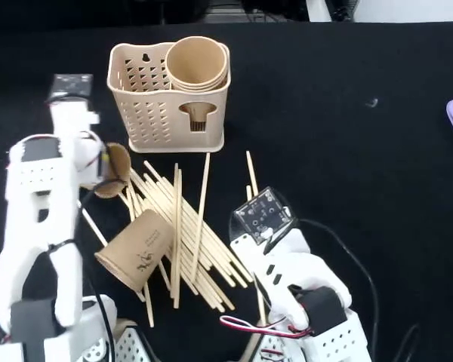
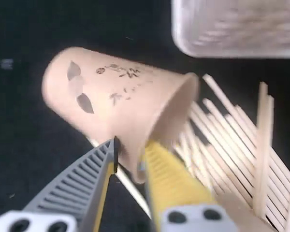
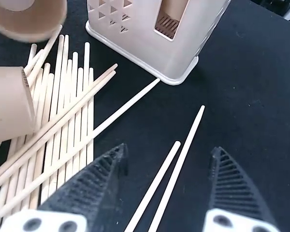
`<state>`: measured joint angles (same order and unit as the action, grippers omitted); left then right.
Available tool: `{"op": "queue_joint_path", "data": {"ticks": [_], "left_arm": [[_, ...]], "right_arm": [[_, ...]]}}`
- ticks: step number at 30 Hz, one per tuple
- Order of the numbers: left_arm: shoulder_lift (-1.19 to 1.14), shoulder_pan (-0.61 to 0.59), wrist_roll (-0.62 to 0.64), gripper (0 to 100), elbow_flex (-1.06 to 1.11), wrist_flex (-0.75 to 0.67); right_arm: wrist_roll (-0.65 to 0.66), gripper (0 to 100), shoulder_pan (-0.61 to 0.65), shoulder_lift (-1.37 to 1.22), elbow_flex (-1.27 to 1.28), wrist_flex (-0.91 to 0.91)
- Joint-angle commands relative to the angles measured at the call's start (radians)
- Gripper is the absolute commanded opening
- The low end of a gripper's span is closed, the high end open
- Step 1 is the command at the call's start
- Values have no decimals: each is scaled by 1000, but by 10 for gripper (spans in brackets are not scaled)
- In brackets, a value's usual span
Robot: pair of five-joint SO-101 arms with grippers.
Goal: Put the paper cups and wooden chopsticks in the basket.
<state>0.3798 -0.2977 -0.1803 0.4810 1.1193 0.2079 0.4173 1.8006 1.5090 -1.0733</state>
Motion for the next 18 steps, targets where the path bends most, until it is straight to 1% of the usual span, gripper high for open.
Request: {"op": "queue_joint_path", "data": {"ticks": [1, 7, 10, 14, 16, 18], "left_arm": [[103, -82, -3, 36, -45, 9], [242, -232, -9, 30, -47, 8], [264, -295, -5, 30, -18, 6], [233, -300, -5, 30, 51, 6], [193, -274, -3, 30, 61, 11], [144, -251, 0, 30, 50, 55]], "right_arm": [[-6, 269, -15, -10, -7, 23], [-6, 269, -15, -10, -7, 23], [-6, 269, -15, -10, -7, 23], [-6, 269, -15, -10, -7, 23], [-6, 269, -15, -10, -5, 23], [-6, 269, -15, -10, -5, 23]]}}
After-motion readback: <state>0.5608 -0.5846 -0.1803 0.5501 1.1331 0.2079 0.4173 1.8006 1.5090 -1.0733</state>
